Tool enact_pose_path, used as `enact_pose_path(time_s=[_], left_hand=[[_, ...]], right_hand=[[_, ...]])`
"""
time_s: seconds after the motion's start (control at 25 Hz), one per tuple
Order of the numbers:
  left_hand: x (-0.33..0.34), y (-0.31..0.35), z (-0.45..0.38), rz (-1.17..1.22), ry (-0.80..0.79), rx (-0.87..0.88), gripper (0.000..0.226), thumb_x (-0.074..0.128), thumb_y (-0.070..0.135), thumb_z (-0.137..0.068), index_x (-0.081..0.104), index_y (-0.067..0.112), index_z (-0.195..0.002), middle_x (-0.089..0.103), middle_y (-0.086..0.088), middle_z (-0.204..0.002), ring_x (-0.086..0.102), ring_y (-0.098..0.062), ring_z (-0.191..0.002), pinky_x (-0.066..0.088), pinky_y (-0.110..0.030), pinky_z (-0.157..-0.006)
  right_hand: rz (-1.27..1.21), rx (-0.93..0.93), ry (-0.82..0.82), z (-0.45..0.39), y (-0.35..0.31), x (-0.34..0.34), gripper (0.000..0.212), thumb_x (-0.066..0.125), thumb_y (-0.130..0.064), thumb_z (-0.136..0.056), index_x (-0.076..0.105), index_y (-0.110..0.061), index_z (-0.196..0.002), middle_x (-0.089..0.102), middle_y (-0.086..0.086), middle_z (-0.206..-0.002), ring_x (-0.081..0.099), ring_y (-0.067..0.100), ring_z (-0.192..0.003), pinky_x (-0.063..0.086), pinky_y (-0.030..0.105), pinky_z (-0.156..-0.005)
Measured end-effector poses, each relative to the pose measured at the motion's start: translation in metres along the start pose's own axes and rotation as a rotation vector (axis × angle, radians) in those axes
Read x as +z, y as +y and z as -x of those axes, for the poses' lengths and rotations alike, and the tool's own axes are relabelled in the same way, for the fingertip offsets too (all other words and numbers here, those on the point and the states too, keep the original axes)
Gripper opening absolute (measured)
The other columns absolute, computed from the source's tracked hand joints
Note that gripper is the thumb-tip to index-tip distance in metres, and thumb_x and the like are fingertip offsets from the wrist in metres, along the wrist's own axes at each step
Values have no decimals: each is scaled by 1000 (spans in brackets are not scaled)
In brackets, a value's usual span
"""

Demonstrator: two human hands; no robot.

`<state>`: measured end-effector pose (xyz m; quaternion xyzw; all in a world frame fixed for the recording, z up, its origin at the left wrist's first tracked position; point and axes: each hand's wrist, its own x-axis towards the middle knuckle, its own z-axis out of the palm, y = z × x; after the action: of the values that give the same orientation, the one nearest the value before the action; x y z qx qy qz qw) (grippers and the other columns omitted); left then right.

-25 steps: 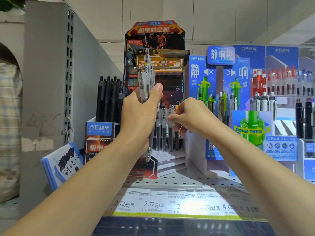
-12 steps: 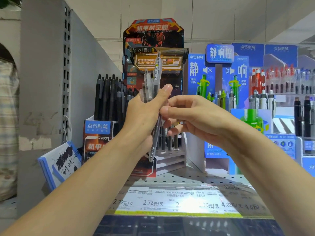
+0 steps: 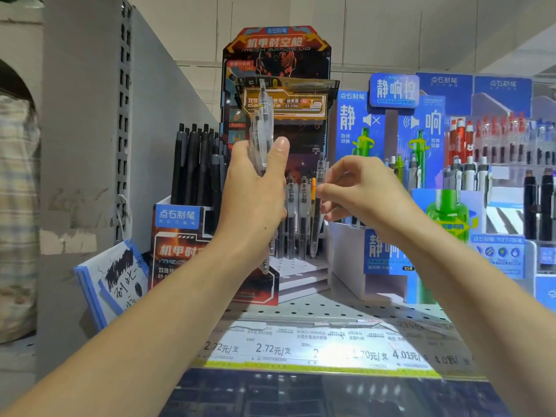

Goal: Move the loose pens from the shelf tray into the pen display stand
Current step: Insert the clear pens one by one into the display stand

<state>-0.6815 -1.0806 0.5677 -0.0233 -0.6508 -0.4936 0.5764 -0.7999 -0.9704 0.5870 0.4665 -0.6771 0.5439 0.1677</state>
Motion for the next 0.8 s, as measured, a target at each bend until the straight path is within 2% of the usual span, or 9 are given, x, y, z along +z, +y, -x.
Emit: enact_pose_path(time_s=[0.08, 0.32, 0.48, 0.56, 0.64, 0.72, 0.8], left_hand=[[-2, -2, 1, 15, -8, -17, 29, 50, 47, -101, 53, 23, -115, 54, 2, -79, 47, -9, -58, 40, -20, -44], [-5, -5, 3, 36, -46, -13, 15, 49, 32, -104, 55, 18, -107, 61, 2, -72, 46, -5, -46, 45, -21, -45], [-6, -6, 3, 33, -65, -14, 13, 48, 31, -105, 50, 19, -109, 65, 2, -74, 47, -6, -47, 45, -21, -45], [-5, -6, 4, 40, -74, -24, 15, 47, 31, -105, 50, 17, -111, 67, 2, -75, 48, -7, -47, 46, -22, -45], [-3, -5, 5, 66, -87, -47, 15, 48, 29, -105, 52, 15, -110, 68, 2, -74, 50, -8, -46, 49, -23, -44], [-3, -3, 7, 97, -103, -75, 14, 49, 27, -105, 55, 14, -107, 68, 1, -73, 52, -8, -46, 51, -26, -45], [-3, -2, 8, 120, -118, -95, 14, 51, 26, -104, 58, 14, -107, 68, 0, -72, 52, -9, -46, 52, -27, -46]], right_hand=[[92, -6, 23, -3, 4, 4, 11, 74, -6, -89, 63, -4, -90, 74, 16, -75, 73, 22, -60, 65, 40, -64], [149, 60, -6, -11, 5, 5, 15, 78, -10, -87, 64, -3, -88, 74, 15, -67, 75, 30, -63, 65, 46, -70], [128, 116, -89, -9, 5, 6, 15, 78, -6, -86, 65, 0, -87, 75, 20, -71, 76, 31, -66, 65, 39, -64], [174, 142, -130, -8, 5, 7, 15, 76, -7, -86, 67, 6, -87, 75, 21, -74, 75, 26, -63, 62, 32, -58], [304, 138, -139, -11, 3, 8, 20, 76, -12, -86, 69, 6, -82, 74, 18, -72, 67, 21, -57, 55, 26, -53], [465, 141, -145, -13, -2, 7, 26, 76, -21, -85, 65, 1, -77, 64, 16, -70, 52, 21, -59, 42, 28, -55], [554, 156, -146, -14, -6, 6, 36, 77, -27, -85, 69, 7, -89, 57, 12, -73, 46, 22, -63, 37, 29, -57]])
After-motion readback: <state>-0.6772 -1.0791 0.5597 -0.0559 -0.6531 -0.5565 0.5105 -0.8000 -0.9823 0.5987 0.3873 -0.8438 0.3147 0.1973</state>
